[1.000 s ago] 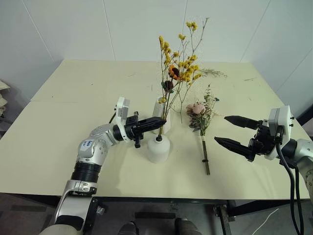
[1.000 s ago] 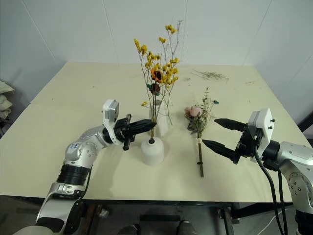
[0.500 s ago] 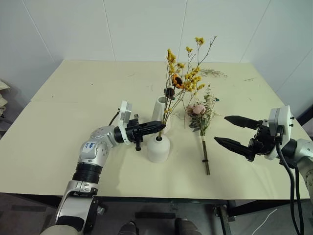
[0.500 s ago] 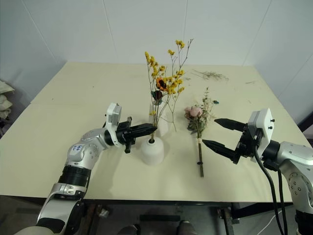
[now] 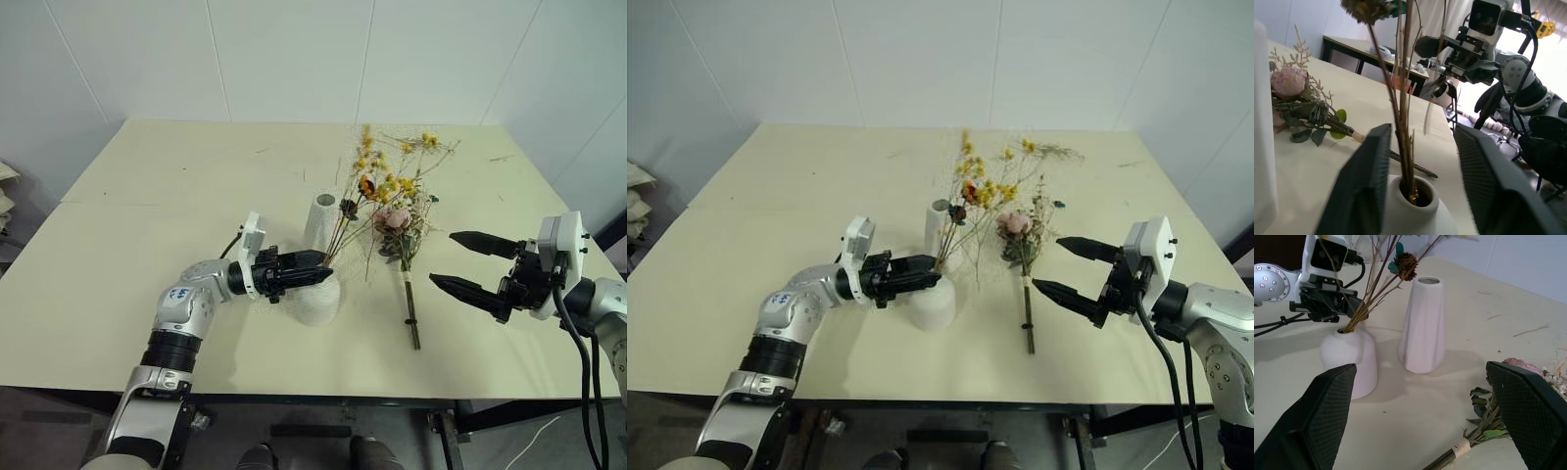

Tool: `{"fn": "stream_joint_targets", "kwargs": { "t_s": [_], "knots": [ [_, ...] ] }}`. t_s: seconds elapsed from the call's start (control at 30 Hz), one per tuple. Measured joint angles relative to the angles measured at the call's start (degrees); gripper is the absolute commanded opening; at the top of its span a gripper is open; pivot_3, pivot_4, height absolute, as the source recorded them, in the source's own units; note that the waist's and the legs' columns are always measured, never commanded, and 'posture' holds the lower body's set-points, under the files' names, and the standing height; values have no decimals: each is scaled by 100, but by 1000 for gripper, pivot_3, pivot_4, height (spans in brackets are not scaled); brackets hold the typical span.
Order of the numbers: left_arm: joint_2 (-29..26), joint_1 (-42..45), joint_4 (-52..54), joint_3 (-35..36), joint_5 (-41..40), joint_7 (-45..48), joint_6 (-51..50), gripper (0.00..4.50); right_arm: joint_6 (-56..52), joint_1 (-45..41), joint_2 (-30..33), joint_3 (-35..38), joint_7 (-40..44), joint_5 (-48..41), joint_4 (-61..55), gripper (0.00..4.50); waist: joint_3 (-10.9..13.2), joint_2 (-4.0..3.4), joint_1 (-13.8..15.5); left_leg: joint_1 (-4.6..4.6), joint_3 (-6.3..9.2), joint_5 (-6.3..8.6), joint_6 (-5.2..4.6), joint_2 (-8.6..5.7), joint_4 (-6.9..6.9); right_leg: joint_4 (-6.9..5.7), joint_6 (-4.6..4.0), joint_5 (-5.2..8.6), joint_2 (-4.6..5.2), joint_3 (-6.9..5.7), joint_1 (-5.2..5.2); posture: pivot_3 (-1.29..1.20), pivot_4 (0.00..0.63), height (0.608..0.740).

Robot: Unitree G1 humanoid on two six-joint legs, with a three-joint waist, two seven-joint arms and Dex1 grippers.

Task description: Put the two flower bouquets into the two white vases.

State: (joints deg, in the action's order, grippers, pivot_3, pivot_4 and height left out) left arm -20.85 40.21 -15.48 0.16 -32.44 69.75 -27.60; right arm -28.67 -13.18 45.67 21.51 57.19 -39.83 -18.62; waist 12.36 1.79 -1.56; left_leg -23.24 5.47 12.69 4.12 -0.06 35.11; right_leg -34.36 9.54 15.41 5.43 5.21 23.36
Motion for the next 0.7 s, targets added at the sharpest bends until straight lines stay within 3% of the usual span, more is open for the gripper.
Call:
{"fn": "stream_joint_targets", "kwargs": {
  "t_s": [0.13,0.5,0.7],
  "knots": [
    [-78,-5,162,47,-26,41,-58,4470,1,0,6,-16,22,16,1,4500,0,0,3,0,0,0,0,0,1,0,0,0,0,0,-1,0,150,740],
    [-749,-15,305,165,-52,340,-30,4470,-27,35,122,-276,-9,230,0,4500,0,0,-2,0,0,0,0,1,0,-1,-2,1,0,-1,0,0,150,740],
    [-1554,-114,634,258,-192,829,-323,4470,-263,78,101,-571,-335,341,-37,4500,1,-2,-11,2,0,0,0,4,-7,-7,-10,5,-1,-2,5,0,150,740]
  ]
}}
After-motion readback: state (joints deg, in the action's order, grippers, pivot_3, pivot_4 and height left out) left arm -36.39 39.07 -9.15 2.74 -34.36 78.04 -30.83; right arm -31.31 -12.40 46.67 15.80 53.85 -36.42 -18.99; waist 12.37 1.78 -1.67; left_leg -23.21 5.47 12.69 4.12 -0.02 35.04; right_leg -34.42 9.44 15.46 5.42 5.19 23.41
